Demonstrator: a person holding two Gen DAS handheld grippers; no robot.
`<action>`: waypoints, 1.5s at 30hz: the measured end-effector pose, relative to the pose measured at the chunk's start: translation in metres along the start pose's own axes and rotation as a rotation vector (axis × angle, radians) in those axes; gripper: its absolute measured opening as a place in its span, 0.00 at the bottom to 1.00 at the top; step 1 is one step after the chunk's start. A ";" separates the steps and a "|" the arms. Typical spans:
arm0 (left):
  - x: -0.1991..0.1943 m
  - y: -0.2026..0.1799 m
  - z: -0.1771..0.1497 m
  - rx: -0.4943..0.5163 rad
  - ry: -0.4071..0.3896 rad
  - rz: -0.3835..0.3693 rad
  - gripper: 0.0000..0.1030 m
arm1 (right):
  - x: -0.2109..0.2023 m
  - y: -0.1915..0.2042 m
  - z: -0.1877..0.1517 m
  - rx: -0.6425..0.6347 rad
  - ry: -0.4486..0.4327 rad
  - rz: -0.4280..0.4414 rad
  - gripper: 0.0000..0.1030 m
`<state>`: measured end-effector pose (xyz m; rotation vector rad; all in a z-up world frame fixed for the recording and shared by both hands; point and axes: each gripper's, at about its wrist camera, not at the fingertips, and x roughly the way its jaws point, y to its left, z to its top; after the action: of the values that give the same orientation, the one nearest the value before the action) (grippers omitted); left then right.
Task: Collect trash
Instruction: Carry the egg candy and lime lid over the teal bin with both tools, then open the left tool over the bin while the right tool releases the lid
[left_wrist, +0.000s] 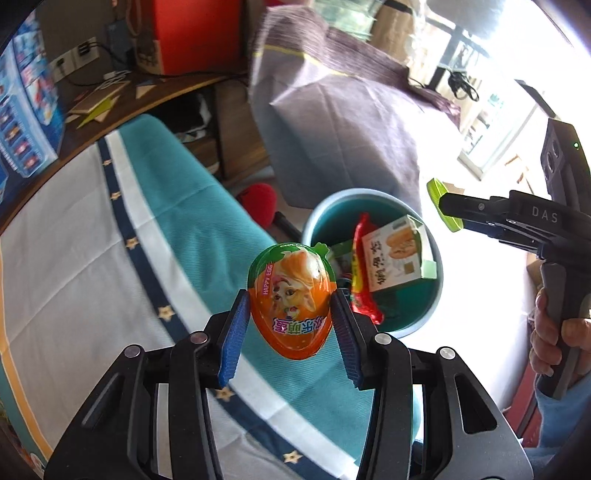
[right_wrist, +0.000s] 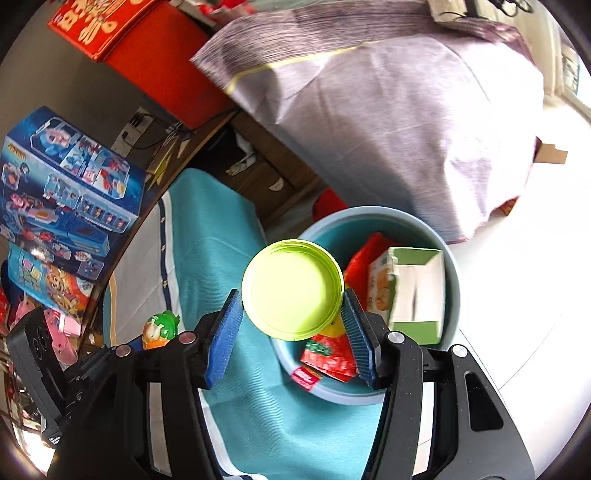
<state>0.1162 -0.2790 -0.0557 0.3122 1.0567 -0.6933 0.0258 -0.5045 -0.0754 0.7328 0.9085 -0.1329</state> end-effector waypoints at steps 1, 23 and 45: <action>0.004 -0.006 0.002 0.010 0.007 -0.003 0.44 | -0.001 -0.007 0.000 0.010 0.000 -0.002 0.51; 0.081 -0.085 0.016 0.113 0.123 -0.071 0.75 | 0.000 -0.050 0.005 0.058 0.038 -0.026 0.51; 0.047 -0.006 -0.004 -0.084 0.092 0.043 0.95 | 0.031 -0.004 0.008 -0.032 0.093 -0.037 0.51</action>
<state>0.1235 -0.2986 -0.0981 0.2950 1.1603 -0.5989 0.0488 -0.5065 -0.0975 0.6975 1.0116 -0.1178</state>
